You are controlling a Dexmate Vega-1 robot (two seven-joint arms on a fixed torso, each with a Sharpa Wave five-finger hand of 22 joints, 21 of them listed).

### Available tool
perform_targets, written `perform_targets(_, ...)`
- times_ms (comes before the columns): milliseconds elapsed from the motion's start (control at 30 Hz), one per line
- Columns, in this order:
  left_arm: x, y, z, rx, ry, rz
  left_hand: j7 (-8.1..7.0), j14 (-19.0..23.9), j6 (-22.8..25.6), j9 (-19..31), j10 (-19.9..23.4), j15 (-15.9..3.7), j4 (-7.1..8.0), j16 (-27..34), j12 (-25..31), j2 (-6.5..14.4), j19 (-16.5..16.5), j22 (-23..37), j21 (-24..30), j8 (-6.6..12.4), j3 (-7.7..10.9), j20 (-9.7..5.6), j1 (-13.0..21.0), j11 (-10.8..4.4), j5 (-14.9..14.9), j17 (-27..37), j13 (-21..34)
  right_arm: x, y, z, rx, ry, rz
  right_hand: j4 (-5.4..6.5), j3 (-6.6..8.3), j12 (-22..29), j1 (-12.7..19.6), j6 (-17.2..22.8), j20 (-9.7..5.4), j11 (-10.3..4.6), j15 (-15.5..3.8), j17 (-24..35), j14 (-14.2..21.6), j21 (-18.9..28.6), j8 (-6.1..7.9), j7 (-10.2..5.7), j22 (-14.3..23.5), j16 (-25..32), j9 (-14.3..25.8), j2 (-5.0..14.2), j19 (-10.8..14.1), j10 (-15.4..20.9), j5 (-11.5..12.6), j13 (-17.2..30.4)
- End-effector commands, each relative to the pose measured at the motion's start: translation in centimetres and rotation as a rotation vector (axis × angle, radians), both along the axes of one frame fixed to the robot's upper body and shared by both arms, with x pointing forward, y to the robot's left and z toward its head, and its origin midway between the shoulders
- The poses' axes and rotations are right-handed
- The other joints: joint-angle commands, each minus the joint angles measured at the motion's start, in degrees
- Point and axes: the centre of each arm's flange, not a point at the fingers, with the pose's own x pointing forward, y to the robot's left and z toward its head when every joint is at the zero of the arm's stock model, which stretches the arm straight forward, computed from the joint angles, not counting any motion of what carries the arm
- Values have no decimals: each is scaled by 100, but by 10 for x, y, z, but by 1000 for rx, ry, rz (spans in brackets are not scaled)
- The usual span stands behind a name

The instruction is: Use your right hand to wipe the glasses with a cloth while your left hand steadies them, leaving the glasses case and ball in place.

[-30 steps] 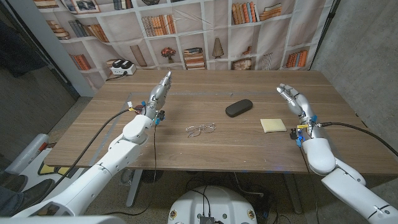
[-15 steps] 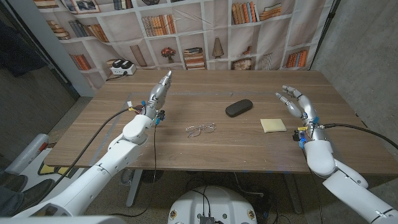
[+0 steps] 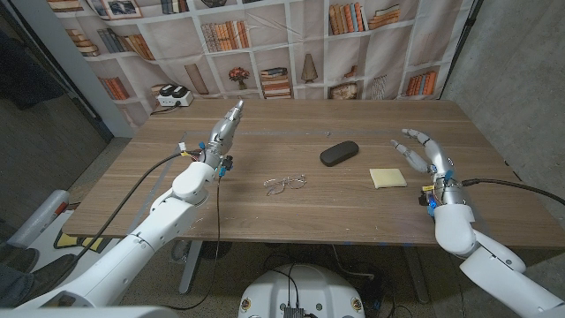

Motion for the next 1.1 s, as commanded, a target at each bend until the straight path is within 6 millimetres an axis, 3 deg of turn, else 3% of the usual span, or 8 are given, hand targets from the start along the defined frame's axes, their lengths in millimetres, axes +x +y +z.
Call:
perform_targets(33,2,-1,2,14,10,-5,2,13,60,6,20,-1,-32,-9,-23,29,0,8,-6,18,4,-2,43,-2,-5,14,12,-2,6,-6,-117,45,-124,20,34,4,96,49,-90,-68,-7,17,42,-41,2,-15,26,30,35,-31,-9,24,6,11)
perform_targets(500,8,-3,-1,-7,13,-10,49,161,269,5,182,-3,-78,7,-9,131,78,5,19,44,49,-2,176,-32,-31,11,11,-2,7,-6,-200,136,-178,58,36,-50,127,7,-49,-158,-42,25,96,-106,-50,-74,29,47,38,-62,-51,-43,11,12)
perform_targets(667,10,-4,-2,-11,17,-11,36,207,342,4,230,-24,-95,9,-10,149,91,5,20,50,55,-36,217,-52,-43,10,11,-2,8,-10,-211,165,-194,79,35,-70,137,5,-189,-91,-53,28,122,-180,-72,-81,30,52,40,-80,-154,-54,15,13)
perform_targets(1000,11,-4,1,6,18,-13,29,228,383,4,252,-29,-109,0,-21,162,84,4,14,44,57,-36,251,-75,-58,10,11,3,11,-16,-204,239,-213,96,31,-87,153,102,-200,-125,-125,27,175,-251,-60,-99,31,62,42,-111,-220,-34,24,11)
perform_targets(1100,11,-3,2,6,16,-9,25,319,458,3,341,-45,-121,14,-12,173,145,4,33,43,52,-172,284,-60,-78,10,10,6,12,-18,-205,263,-209,102,21,-87,155,191,-245,-206,-151,22,201,-275,-41,-125,32,61,43,-141,-220,3,25,7)
